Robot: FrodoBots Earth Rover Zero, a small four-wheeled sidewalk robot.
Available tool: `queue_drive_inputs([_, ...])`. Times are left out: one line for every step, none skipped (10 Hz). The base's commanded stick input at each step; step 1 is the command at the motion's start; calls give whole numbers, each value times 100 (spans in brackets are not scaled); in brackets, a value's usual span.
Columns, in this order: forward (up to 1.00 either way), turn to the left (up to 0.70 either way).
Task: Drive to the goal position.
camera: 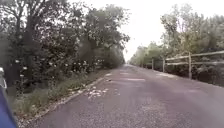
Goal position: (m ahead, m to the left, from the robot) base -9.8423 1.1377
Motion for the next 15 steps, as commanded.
queue_drive_inputs([9,0])
queue_drive_inputs([9,0])
queue_drive_inputs([9,0])
queue_drive_inputs([9,0])
queue_drive_inputs([9,0])
queue_drive_inputs([9,0])
queue_drive_inputs([9,0])
queue_drive_inputs([9,0])
queue_drive_inputs([9,0])
queue_drive_inputs([9,0])
queue_drive_inputs([9,0])
queue_drive_inputs([70,-5])
queue_drive_inputs([70,-33])
queue_drive_inputs([70,-33])
queue_drive_inputs([70,-33])
